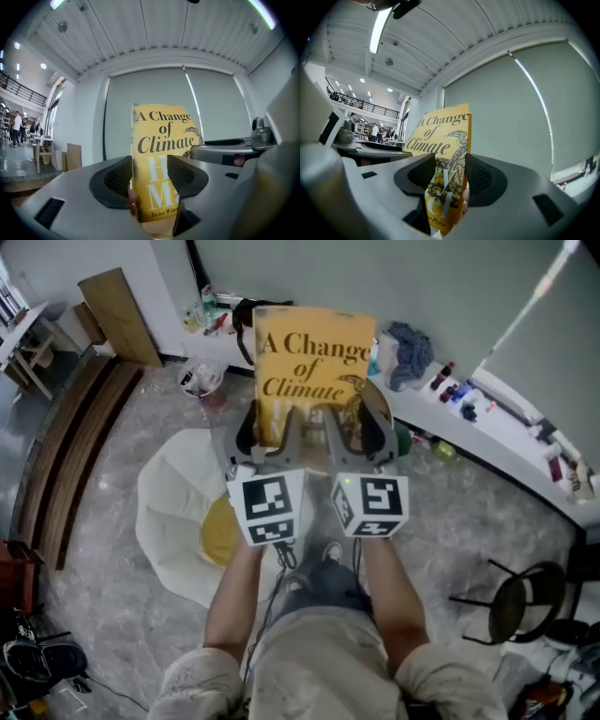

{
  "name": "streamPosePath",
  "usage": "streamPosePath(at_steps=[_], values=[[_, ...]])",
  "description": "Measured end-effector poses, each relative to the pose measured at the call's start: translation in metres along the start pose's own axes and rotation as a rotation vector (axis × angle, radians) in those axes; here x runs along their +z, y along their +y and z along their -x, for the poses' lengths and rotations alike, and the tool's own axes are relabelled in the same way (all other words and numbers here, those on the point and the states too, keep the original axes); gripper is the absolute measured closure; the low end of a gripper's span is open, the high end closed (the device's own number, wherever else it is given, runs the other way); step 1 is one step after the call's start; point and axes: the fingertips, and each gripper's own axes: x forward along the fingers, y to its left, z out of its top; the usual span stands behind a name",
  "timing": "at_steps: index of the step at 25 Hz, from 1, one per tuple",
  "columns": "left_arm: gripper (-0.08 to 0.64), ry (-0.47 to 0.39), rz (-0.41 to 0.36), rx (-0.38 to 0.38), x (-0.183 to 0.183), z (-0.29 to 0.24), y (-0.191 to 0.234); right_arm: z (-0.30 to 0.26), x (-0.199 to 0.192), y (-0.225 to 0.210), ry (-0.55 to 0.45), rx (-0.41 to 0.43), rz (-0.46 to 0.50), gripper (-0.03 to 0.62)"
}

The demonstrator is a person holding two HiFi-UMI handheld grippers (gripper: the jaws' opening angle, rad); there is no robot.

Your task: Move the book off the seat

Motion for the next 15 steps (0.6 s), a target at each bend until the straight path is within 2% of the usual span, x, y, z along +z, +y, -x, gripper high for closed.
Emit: streamPosePath(at_steps=[7,12,15], values=[[0.315,-0.018,-0.018,-0.042,0.006,-0.011,-0.044,0.017,0.001,-0.042,-0.013,-0.043,-0.002,0.39],[0.316,0.006,-0.046,-0.038,0.013,-0.063,-0.117,0.01,-0.008,-0.133,-0.013,-0.039,-0.034,0.39],[0.315,0.005,-0.042,-0.028,0.013,-0.071,-0.128,0.008,-0.008,-0.146,-0.022,-0.028,-0.023,0.39]])
